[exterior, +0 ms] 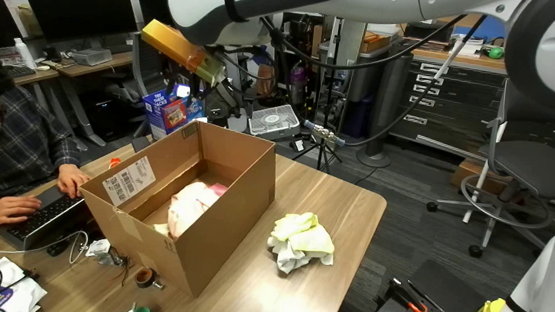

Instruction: Put the shirts and towels in the box

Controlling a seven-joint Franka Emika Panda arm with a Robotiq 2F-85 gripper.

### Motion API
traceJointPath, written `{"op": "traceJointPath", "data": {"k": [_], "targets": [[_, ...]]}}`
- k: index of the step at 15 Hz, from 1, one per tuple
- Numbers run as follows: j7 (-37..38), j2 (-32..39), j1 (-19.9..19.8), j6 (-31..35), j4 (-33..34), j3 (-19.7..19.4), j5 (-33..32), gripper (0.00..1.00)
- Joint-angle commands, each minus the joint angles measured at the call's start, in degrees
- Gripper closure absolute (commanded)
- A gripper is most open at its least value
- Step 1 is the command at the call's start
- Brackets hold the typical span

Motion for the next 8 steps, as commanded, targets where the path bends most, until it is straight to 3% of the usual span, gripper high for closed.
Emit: {"op": "traceJointPath", "data": {"k": [1,3,8], "targets": [[-9.6,-2.3,-1.1,-7.9,-2.3,0.9,1.1,0.16],[-14.0,-3.7,-1.3,-11.5,-4.7,0.5,0.6,0.01],[-24.1,-8.6,-3.0,-17.1,-12.9,-0.5,0.2,0.00]]}}
